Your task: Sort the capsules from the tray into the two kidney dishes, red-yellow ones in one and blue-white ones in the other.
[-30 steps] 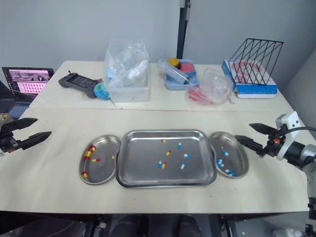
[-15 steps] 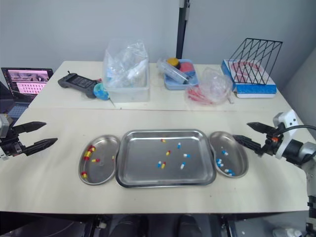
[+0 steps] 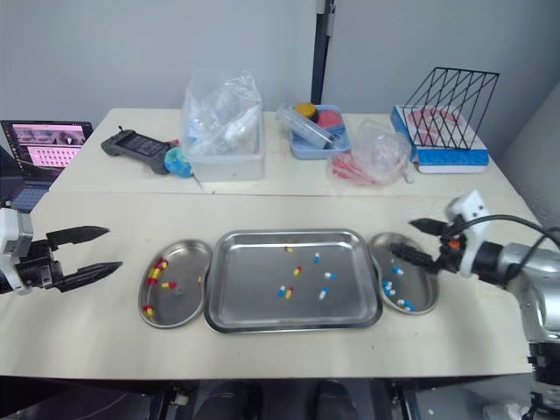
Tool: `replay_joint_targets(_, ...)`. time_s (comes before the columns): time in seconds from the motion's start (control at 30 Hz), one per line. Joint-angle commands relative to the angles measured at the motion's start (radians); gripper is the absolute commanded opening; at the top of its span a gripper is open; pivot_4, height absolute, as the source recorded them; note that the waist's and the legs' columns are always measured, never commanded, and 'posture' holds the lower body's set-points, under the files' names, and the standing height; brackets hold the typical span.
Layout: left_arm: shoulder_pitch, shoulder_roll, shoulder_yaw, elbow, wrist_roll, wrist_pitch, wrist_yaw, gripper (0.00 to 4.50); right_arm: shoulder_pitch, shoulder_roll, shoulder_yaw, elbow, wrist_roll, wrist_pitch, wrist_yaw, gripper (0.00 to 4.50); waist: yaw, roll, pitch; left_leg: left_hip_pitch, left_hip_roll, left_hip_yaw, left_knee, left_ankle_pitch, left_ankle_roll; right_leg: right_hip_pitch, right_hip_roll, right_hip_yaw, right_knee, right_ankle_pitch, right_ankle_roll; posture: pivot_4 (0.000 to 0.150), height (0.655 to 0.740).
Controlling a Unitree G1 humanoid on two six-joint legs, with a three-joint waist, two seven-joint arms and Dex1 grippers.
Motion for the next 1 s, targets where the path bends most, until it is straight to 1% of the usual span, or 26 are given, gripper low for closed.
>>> replay_joint_targets(0.03, 0.016, -0.016, 0.013, -0.099, -0.032, 0.034, 0.042, 4.47, -0.040, 0.019, 0.029, -0.142, 0.043, 0.031, -0.018, 4.50, 0.000, 0.000, 0.000, 0.000, 0.000, 0.000, 0.000, 0.000, 0.000, 0.000, 0.000, 0.000, 0.000, 0.000, 0.000, 0.150, 0.7400)
replay_joint_targets(0.1, 0.042, -0.034, 0.010, -0.158, -0.043, 0.055, 0.065, 4.47, -0.100, 0.057, 0.097, -0.165, 0.065, 0.133, -0.056, 4.50, -0.001, 0.000, 0.000, 0.000, 0.000, 0.000, 0.000, 0.000, 0.000, 0.000, 0.000, 0.000, 0.000, 0.000, 0.000, 0.150, 0.7400)
replay_joint_targets(0.17, 0.064, -0.046, 0.007, -0.213, -0.055, 0.080, 0.079, 4.47, -0.128, 0.061, 0.173, -0.196, 0.033, 0.134, -0.040, 4.50, -0.004, 0.000, 0.000, 0.000, 0.000, 0.000, 0.000, 0.000, 0.000, 0.000, 0.000, 0.000, 0.000, 0.000, 0.000, 0.150, 0.7400)
replay_joint_targets(0.23, 0.073, -0.050, 0.009, -0.239, -0.058, 0.096, 0.088, 4.47, -0.135, 0.049, 0.215, -0.214, 0.007, 0.122, -0.025, 4.50, 0.000, 0.000, 0.000, 0.000, 0.000, -0.001, 0.000, 0.000, 0.000, 0.000, 0.000, -0.001, 0.000, 0.000, 0.000, 0.150, 0.7400)
replay_joint_targets(0.27, 0.074, -0.050, 0.011, -0.250, -0.059, 0.103, 0.095, 4.47, -0.148, 0.043, 0.258, -0.218, -0.029, 0.109, -0.027, 4.50, 0.002, 0.000, 0.000, -0.001, 0.000, -0.001, 0.000, 0.000, 0.000, 0.000, 0.000, -0.001, 0.000, 0.000, 0.000, 0.150, 0.7400)
replay_joint_targets(0.37, 0.074, -0.047, 0.010, -0.291, -0.060, 0.118, 0.118, 4.47, -0.213, 0.090, 0.435, -0.274, -0.096, 0.183, -0.056, 4.50, -0.001, 0.000, 0.000, -0.001, -0.001, 0.000, 0.000, 0.000, 0.000, -0.001, 0.000, -0.001, 0.000, 0.000, 0.000, 0.150, 0.7400)
replay_joint_targets(0.43, 0.074, -0.047, 0.009, -0.298, -0.056, 0.118, 0.123, 4.47, -0.230, 0.101, 0.480, -0.289, -0.121, 0.206, -0.066, 4.50, -0.004, 0.000, 0.000, -0.001, 0.000, 0.000, 0.000, 0.000, -0.001, -0.001, 0.001, -0.001, 0.000, 0.000, -0.001, 0.150, 0.7400)
replay_joint_targets(0.57, 0.080, -0.050, 0.001, -0.329, -0.056, 0.128, 0.134, 4.47, -0.241, 0.184, 0.602, -0.372, -0.159, 0.327, -0.161, 4.50, -0.003, 0.000, 0.000, -0.002, 0.000, 0.000, 0.000, 0.000, -0.001, -0.002, 0.001, -0.001, 0.000, 0.000, -0.001, 0.150, 0.7400)
replay_joint_targets(0.73, 0.078, -0.040, -0.012, -0.331, -0.049, 0.128, 0.125, 4.47, -0.247, 0.247, 0.661, -0.374, -0.185, 0.387, -0.219, 4.50, -0.003, 0.000, 0.000, -0.003, 0.000, 0.000, 0.000, 0.000, -0.002, -0.003, 0.001, -0.001, 0.001, 0.000, -0.001, 0.150, 0.7400)
replay_joint_targets(1.0, 0.051, -0.021, -0.036, -0.328, -0.044, 0.128, 0.118, 4.47, -0.246, 0.273, 0.690, -0.383, -0.217, 0.457, -0.276, 4.50, -0.005, 0.000, 0.000, -0.004, 0.000, 0.000, 0.000, 0.000, -0.002, -0.004, 0.002, -0.001, 0.001, 0.000, -0.001, 0.150, 0.7400)
